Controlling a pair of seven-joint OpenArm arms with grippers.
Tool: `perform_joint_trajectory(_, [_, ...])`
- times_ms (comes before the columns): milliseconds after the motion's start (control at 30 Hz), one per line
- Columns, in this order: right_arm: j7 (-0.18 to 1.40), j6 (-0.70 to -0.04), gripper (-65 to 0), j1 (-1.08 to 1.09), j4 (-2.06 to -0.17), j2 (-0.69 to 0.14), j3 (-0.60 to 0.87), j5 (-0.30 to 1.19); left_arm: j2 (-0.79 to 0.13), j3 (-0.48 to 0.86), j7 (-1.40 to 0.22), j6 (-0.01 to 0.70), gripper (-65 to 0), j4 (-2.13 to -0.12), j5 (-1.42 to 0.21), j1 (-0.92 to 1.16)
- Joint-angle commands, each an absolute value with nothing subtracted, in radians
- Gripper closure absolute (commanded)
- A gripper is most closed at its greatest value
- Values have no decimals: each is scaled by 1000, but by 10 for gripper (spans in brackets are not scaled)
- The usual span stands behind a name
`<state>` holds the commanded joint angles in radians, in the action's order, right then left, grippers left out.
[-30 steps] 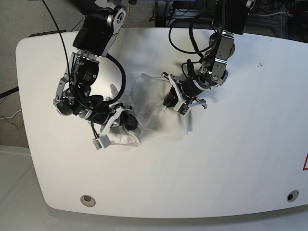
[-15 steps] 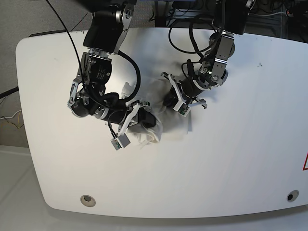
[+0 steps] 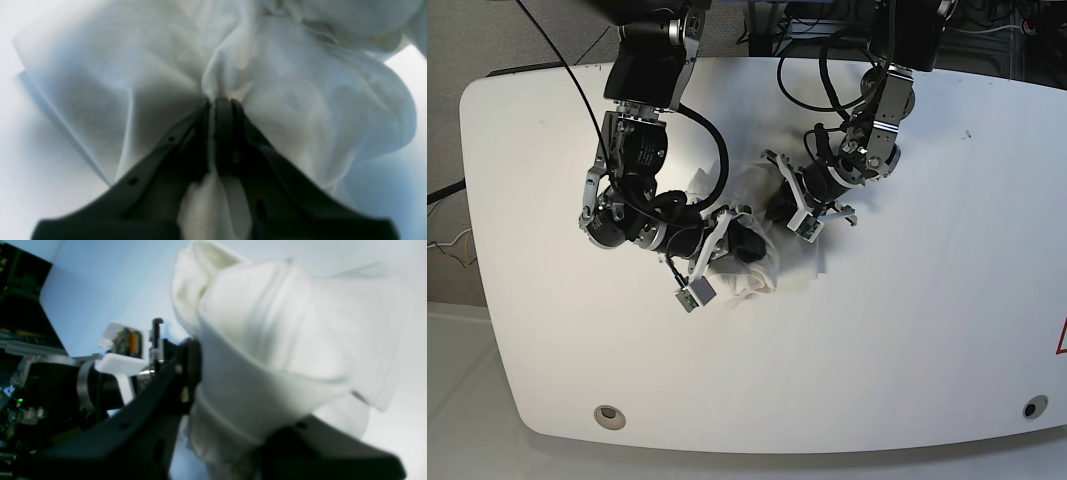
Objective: Fold the T-shirt properly
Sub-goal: 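Grasp the shirt's other end with the right gripper and lift it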
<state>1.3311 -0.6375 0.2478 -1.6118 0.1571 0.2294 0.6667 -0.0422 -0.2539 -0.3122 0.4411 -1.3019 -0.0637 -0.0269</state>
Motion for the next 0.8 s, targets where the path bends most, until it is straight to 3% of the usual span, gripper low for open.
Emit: perform_joint_trajectory(800, [1201, -628, 0, 242, -1500, 157, 47, 754, -42, -251, -312, 441, -19, -1303, -65, -27])
